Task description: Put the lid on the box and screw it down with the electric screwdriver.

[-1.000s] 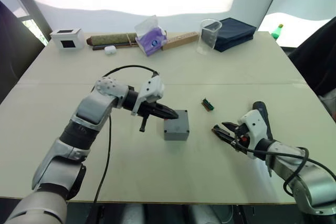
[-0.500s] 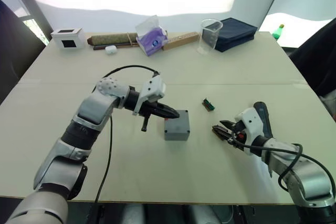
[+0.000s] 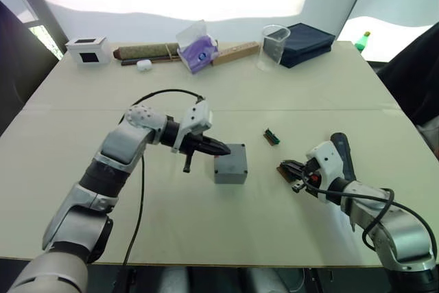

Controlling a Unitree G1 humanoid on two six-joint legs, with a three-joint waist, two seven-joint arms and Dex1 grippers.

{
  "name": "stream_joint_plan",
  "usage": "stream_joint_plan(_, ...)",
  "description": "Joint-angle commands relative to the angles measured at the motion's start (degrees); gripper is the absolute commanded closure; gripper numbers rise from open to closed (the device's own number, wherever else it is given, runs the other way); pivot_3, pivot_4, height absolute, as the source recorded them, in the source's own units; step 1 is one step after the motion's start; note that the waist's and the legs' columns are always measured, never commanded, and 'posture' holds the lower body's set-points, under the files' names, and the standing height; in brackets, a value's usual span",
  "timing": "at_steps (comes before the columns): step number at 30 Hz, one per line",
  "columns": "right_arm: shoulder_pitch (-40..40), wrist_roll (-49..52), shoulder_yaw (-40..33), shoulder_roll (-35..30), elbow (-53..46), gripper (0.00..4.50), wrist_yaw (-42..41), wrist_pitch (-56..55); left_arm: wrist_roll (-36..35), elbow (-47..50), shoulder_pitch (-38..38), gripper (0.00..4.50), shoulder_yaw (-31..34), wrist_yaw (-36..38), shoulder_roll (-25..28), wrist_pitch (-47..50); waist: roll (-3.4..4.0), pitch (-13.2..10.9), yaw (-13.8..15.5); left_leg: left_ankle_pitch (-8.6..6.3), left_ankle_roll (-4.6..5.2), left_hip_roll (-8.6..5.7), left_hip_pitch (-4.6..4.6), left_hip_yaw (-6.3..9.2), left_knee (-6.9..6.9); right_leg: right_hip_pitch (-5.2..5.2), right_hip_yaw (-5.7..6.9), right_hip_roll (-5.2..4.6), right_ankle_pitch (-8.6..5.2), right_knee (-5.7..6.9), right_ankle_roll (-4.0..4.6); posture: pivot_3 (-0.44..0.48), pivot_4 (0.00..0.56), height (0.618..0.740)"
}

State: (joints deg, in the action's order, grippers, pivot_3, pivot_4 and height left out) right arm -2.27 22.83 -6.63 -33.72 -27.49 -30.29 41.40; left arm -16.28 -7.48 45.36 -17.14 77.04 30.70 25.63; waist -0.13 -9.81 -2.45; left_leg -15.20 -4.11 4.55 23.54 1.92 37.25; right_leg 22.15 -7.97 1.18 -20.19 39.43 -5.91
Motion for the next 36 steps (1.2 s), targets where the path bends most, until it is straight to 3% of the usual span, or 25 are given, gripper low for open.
stream_joint_plan(1, -1.93, 3.07, -2.96, -0.70, -4.43, 4.47, -0.45, 1.17, 0.74, -1.44, -0.42, 4.50, 1.00, -0.36, 0.11, -2.51, 0.00, 0.00, -0.02, 0.00, 0.00, 0.00, 0.00, 0.00, 0.00, 0.00, 0.00, 0.00, 0.00, 0.00, 0.00, 0.000, 0.150, 0.740)
stream_joint_plan(9, -10.02, 6.40, -0.96, 0.03, -7.57, 4.47, 0.79, 5.18, -0.77, -5.31, 0.90, 4.50, 4.67, -2.29, -0.09, -1.38, 0.00, 0.00, -0.15, -0.01, 0.01, 0.00, 0.00, 0.00, 0.00, 0.00, 0.00, 0.00, 0.00, 0.00, 0.00, 0.000, 0.150, 0.740)
stream_joint_plan(18, -18.55, 1.99, 9.93, 4.10, 2.54, 4.47, -0.80, 0.96, -0.40, -4.81, -1.79, 4.50, 6.69, -3.81, 0.93, -1.24, 0.00, 0.00, 0.08, 0.04, -0.07, 0.00, 0.00, -0.02, -0.01, 0.04, 0.00, -0.03, 0.00, 0.02, 0.00, 0.000, 0.150, 0.740)
stream_joint_plan(27, -19.87, 0.26, 12.42, 4.23, 6.29, 4.47, -3.34, -1.46, -0.95, -2.11, -4.77, 4.50, 7.34, -5.63, 0.87, 0.05, 0.00, 0.00, -0.04, 0.05, -0.08, 0.01, 0.00, -0.02, -0.02, 0.06, 0.00, -0.03, 0.00, 0.04, 0.00, 0.000, 0.150, 0.740)
stream_joint_plan(36, -19.03, 0.75, 11.89, 4.11, 3.91, 4.47, -3.43, 0.02, -0.98, -2.04, -4.54, 4.50, 6.86, -6.23, 0.53, 0.19, 0.00, 0.00, -0.07, 0.05, -0.08, 0.01, 0.00, -0.01, -0.03, 0.06, 0.01, -0.03, 0.00, 0.04, 0.00, 0.000, 0.150, 0.740)
